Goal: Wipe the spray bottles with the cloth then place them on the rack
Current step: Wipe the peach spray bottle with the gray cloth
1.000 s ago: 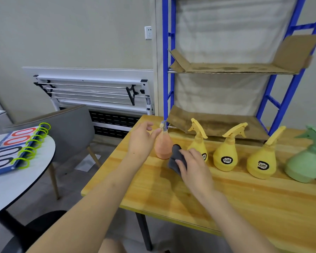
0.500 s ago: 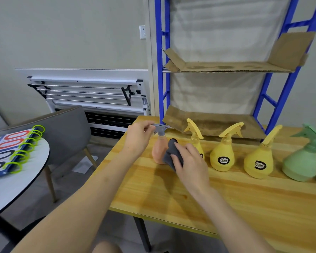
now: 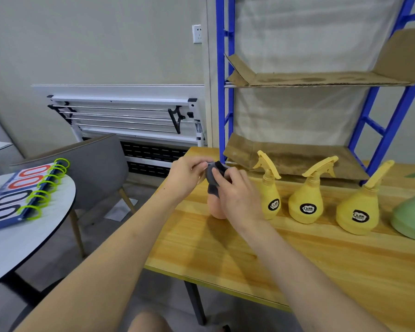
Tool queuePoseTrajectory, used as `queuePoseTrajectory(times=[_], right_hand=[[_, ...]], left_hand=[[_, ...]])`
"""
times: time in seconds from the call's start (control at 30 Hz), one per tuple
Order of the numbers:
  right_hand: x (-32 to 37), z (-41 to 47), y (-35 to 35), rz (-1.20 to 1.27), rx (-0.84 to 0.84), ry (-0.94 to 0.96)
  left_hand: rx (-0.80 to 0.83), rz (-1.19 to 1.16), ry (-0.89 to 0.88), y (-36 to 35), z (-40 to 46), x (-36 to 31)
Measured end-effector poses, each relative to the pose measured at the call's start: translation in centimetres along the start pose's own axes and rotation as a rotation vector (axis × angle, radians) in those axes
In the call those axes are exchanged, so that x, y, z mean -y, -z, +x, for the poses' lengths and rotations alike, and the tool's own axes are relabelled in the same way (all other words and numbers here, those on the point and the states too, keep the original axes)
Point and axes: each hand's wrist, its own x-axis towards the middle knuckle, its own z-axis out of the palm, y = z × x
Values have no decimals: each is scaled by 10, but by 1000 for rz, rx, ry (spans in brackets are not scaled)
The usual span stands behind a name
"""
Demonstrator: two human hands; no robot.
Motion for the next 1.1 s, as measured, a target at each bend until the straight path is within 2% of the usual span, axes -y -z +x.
queuePoseTrajectory(times=[0.23, 0.43, 0.7, 0.87, 0.93, 1.03, 1.1], right_hand=[[-4, -19, -7, 16, 71, -85], [3, -6, -4, 87, -25, -6], [-7, -19, 1, 127, 113, -112], [3, -5, 17, 197, 21, -99], [6, 0, 16, 238, 65, -131], [-5, -13, 4, 173, 155, -185], [-19, -27, -3, 138, 222, -283]], left_hand=[[10, 24, 12, 2, 1, -1], [6, 18, 9, 0, -5, -7], [22, 124, 31, -1, 1, -13], [14, 170, -3, -2, -2, -19], [11, 186, -25, -2, -4, -20], [-1, 188, -12, -3, -4, -21], [-1, 209, -27, -4, -4, -21]])
